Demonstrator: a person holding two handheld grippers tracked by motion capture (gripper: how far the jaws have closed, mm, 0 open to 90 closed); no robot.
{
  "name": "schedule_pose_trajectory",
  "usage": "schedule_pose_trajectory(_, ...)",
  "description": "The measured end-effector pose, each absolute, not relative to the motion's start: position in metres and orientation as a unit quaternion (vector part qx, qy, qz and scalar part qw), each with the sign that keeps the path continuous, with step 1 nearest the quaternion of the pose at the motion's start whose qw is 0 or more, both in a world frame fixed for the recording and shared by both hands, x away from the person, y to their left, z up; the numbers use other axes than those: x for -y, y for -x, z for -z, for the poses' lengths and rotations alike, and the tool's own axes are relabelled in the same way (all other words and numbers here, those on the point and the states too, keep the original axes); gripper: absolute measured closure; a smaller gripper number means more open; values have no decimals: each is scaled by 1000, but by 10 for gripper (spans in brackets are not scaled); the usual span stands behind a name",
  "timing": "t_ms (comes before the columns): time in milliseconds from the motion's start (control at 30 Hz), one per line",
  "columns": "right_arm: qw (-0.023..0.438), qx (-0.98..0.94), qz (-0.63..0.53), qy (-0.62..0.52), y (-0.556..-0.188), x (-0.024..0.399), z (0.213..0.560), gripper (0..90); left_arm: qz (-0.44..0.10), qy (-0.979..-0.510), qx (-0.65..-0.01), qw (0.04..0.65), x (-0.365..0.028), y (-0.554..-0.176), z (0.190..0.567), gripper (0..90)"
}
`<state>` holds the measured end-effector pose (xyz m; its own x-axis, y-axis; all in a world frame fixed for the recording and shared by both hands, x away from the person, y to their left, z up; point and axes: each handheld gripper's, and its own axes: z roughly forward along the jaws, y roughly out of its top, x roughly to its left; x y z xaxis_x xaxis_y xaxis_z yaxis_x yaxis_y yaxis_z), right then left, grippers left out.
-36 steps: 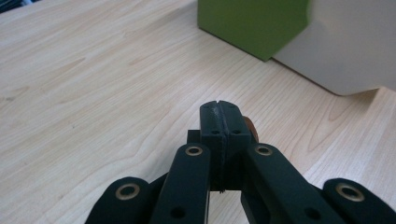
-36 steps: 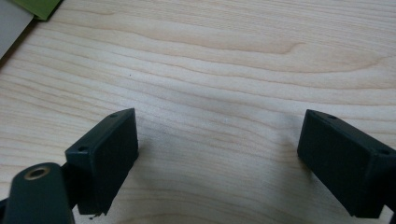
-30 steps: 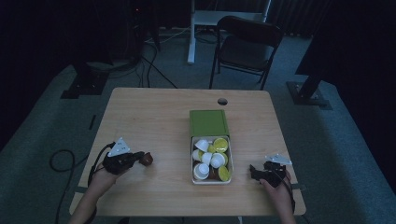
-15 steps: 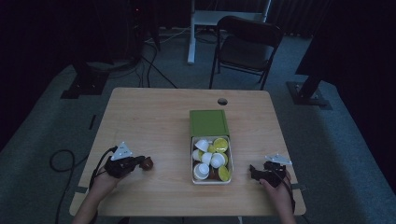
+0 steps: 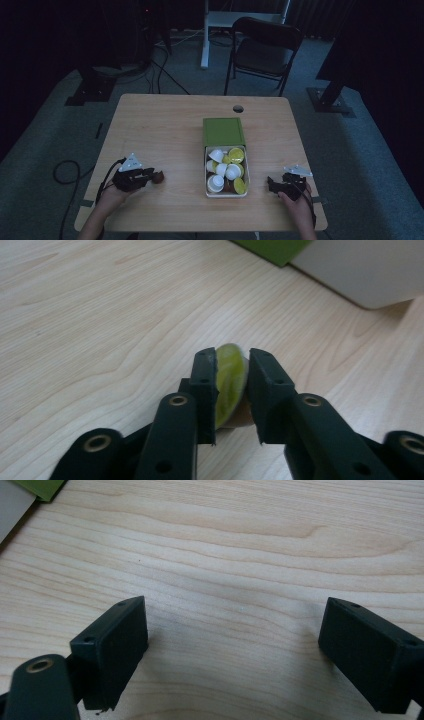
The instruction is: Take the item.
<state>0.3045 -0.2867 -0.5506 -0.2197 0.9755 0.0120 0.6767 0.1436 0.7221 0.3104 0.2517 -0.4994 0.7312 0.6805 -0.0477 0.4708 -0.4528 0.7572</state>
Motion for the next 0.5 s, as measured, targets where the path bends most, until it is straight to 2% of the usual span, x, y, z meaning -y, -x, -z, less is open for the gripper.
schedule_pose_trajectory(100, 241, -717, -310, -576, -305, 287, 551, 118, -129, -836, -348, 404, -251, -311, 496, 636)
schedule_pose_trajectory(167, 241, -717, -310, -576, -305, 287, 551, 118, -129, -834, -349, 408, -252, -312, 492, 634)
schedule_pose_trajectory(200, 241, -717, -310, -576, -305, 287, 551, 118, -127, -832, -349, 411, -252, -312, 490, 604)
schedule_pose_trajectory(500, 241, -717, -310, -576, -305, 287, 551, 118, -113, -829, -329, 439, -240, -307, 474, 592)
